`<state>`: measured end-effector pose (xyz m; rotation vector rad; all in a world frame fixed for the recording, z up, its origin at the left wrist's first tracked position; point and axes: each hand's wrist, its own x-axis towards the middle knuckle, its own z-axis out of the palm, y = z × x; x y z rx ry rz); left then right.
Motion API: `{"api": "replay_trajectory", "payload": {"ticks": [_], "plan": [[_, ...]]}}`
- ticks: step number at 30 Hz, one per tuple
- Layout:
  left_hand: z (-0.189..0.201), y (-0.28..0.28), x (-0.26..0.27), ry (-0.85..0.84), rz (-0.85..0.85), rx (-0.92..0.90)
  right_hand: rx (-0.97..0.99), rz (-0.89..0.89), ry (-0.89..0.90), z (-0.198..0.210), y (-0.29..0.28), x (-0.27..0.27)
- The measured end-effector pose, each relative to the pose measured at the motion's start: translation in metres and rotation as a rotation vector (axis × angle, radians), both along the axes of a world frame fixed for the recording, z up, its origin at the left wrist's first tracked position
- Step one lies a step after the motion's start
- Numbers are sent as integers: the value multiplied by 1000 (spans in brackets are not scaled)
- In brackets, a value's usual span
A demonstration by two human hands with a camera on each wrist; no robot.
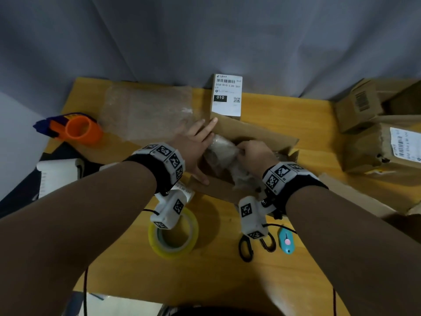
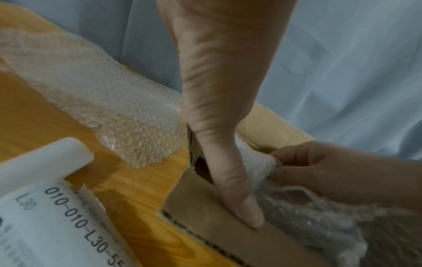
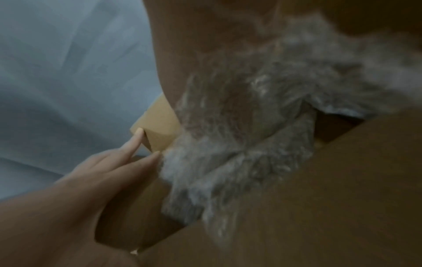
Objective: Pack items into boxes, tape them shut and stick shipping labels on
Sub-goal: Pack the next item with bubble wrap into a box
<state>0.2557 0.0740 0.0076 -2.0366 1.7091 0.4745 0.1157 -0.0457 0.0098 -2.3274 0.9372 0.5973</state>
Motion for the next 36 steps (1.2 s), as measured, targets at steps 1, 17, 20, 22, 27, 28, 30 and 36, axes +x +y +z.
{"api": "replay_trajectory", "payload": {"ticks": [1,17,20,22,27,28,30,36], "plan": [[-1,0,0,-8,-4,0,54,13,15,2,4,0],[-1,0,-5,-82,-8,8,150,312,73,15,-15,-38],[-2,0,-6,-72,5,25,193,287,-100,10,-15,-38],[-2,0,-7,-49,10,25,230,105,-290,0,-12,-40],[-1,3,-8,-26,-2,28,581,-135,-143,-7,17,-33],[-1,3,-8,-20,-3,28,622,-84,-44,-6,22,-30],[-1,3,-7,-20,-6,37,589,2,87,-5,24,-23],[0,1,-8,-72,-26,54,211,207,-18,-7,6,-17]]}}
